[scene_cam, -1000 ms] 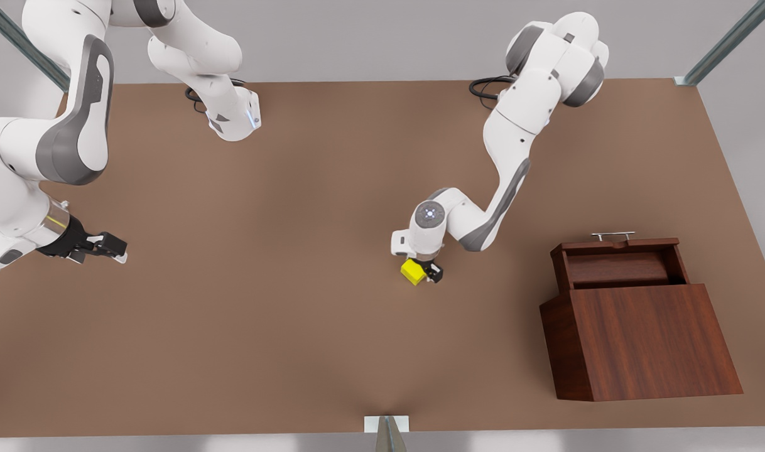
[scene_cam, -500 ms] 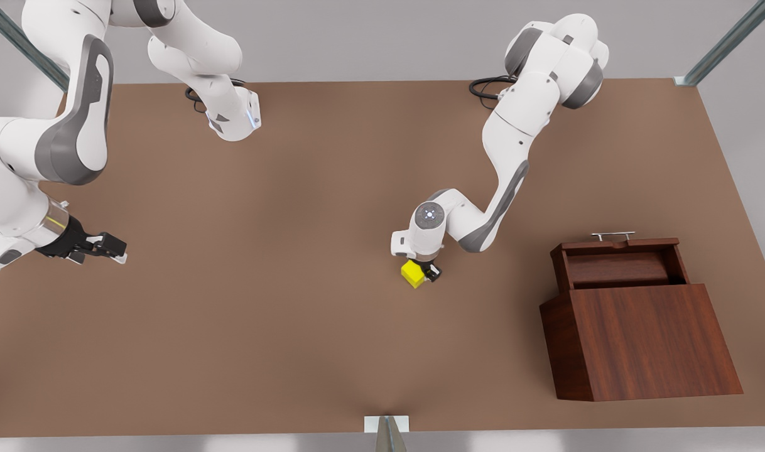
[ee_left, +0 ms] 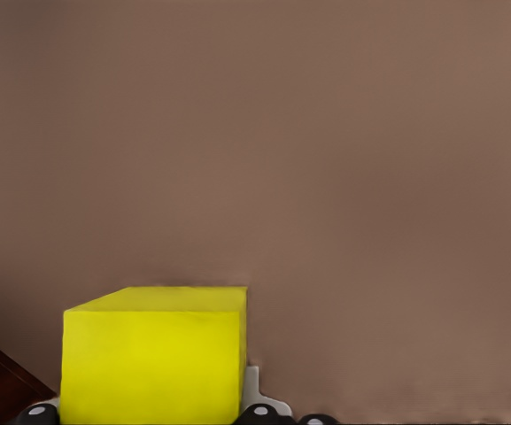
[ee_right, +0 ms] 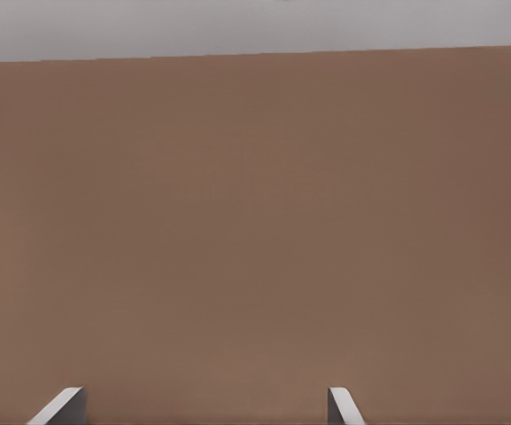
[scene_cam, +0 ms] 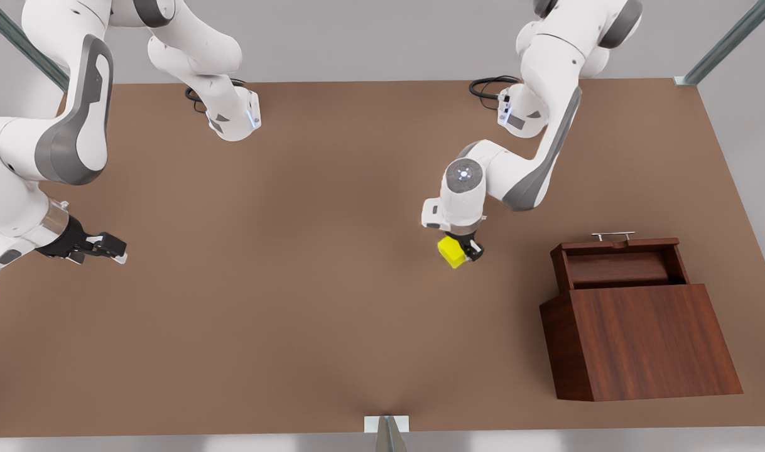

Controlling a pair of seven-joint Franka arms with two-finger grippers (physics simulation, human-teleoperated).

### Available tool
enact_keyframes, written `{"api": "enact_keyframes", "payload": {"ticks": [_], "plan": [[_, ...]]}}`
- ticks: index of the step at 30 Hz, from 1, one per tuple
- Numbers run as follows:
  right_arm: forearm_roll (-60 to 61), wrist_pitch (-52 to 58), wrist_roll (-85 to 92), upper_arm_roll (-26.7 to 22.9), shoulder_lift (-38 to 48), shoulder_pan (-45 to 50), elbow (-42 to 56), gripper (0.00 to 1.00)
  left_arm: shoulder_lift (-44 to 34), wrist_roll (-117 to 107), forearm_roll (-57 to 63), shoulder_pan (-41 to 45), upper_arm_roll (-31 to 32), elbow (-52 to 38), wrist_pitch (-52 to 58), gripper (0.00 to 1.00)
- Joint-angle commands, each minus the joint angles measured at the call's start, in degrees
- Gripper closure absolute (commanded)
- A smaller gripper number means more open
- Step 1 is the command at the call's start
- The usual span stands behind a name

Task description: Open the drawer with left arm, place the square in the middle with right arm, and place the square in the drawer with left arm

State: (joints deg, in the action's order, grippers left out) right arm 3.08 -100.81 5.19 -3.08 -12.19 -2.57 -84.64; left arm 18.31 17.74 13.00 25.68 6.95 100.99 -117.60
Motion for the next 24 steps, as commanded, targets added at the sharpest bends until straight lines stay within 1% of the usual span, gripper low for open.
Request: {"api": "enact_keyframes", "payload": {"ticks": [1,4,6,15,20,24], "plan": [[0.00,0.00,0.00,-0.08,-0.11,0.11,0.09,0.00,-0.55,1.23,-6.24,0.16,-0.44,0.00,0.88,0.25],[0.00,0.00,0.00,-0.08,-0.20,0.02,0.09,0.00,-3.28,10.81,-8.17,0.16,-4.75,-0.09,5.19,0.25],[0.00,0.00,0.00,-0.08,-0.20,0.03,0.09,0.00,-4.42,19.34,-10.19,0.25,-9.15,-0.18,6.77,0.25],[0.00,0.00,0.00,-0.08,-0.29,0.02,0.53,0.00,-3.81,48.97,-14.23,0.25,-27.52,-0.53,7.48,0.25],[0.00,0.00,0.00,-0.08,-0.55,0.11,0.62,0.00,-2.05,58.02,-16.25,-0.01,-32.70,-0.53,6.60,0.25],[0.00,0.00,0.00,0.01,-0.64,0.11,0.62,0.00,-1.35,63.91,-17.13,-3.09,-33.76,-0.53,6.33,0.23]]}}
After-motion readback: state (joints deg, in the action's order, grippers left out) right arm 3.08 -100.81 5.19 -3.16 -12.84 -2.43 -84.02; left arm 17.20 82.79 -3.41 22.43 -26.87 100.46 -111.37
